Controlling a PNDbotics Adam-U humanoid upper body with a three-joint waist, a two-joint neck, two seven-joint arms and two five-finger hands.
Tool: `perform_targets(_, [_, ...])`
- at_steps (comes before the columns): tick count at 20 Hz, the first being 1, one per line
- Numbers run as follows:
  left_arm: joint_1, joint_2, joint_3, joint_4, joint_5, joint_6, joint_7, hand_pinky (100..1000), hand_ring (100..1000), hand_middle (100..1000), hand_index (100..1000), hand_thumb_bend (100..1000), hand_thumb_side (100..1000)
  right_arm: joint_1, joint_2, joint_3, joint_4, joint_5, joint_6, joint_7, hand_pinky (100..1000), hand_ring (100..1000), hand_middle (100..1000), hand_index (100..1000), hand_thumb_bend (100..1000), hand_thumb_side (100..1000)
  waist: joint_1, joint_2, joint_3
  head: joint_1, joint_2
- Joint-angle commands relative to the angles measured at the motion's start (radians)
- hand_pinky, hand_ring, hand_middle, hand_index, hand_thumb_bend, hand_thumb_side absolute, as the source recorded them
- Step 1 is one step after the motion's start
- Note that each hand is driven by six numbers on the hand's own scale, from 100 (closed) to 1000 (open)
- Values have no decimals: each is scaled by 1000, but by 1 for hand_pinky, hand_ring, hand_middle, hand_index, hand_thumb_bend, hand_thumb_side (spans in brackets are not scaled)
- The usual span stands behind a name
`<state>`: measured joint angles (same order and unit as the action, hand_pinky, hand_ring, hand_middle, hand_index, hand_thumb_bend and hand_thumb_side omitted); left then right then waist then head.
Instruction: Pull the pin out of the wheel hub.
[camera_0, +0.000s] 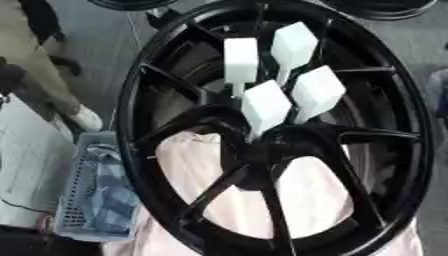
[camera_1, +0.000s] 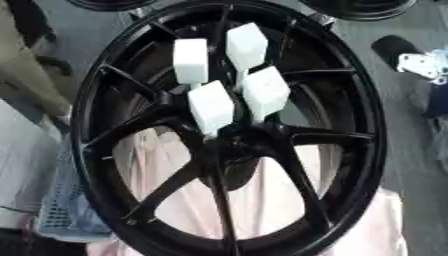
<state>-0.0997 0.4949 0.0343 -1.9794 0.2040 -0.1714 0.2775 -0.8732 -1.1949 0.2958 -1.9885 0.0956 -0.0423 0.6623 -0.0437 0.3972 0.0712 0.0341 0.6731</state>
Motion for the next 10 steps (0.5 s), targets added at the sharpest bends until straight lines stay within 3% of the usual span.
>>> perform_targets(1, [-9, 37, 2, -21, 5, -1, -5, 855, 757, 650, 758, 100, 845, -34, -2, 8, -11, 10, 16, 23, 850, 847, 838, 859, 111, 403, 0, -15, 2, 2, -18])
perform_targets(10, [-8, 36, -1, -21, 6, 0, -11, 855, 759, 652, 759, 100, 846, -128, 76, 69, 32, 35, 41, 64, 847, 847, 840, 860, 112, 401, -4, -14, 10, -7, -22])
